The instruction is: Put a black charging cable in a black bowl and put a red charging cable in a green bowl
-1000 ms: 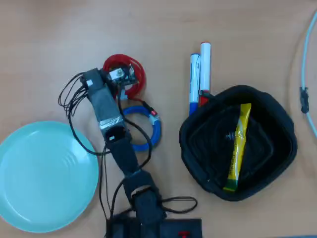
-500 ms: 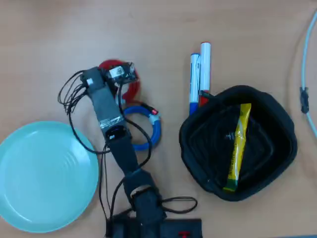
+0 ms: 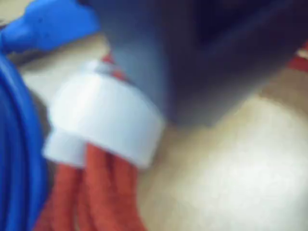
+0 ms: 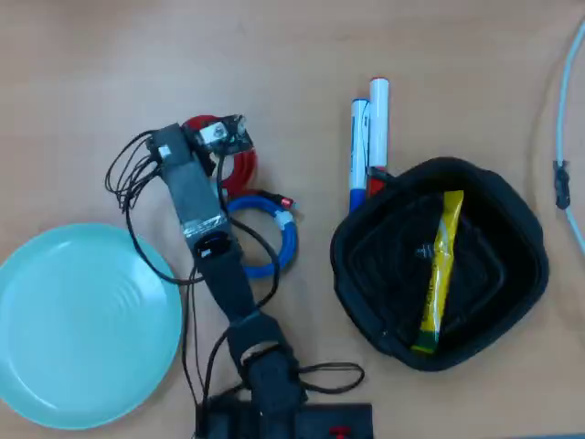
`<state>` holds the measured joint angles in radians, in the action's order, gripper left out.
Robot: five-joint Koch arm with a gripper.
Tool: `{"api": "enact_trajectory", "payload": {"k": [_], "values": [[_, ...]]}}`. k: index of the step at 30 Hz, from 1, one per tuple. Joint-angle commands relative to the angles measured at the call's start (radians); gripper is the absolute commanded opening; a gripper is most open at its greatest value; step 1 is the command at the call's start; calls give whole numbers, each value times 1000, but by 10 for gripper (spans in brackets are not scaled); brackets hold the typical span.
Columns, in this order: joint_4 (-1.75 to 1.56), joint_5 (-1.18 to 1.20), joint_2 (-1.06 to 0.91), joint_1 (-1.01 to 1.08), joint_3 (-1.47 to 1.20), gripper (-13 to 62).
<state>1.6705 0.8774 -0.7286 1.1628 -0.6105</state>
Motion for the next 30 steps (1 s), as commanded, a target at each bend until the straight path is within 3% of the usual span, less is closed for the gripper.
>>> {"api": "enact_trajectory", "payload": {"k": [1, 14, 21, 30], "values": [[48, -29, -170, 6, 74, -69], [14, -304, -569, -18, 86, -69], [9, -396, -726, -193, 83, -69], [8, -388, -724, -571, 72, -71]]}}
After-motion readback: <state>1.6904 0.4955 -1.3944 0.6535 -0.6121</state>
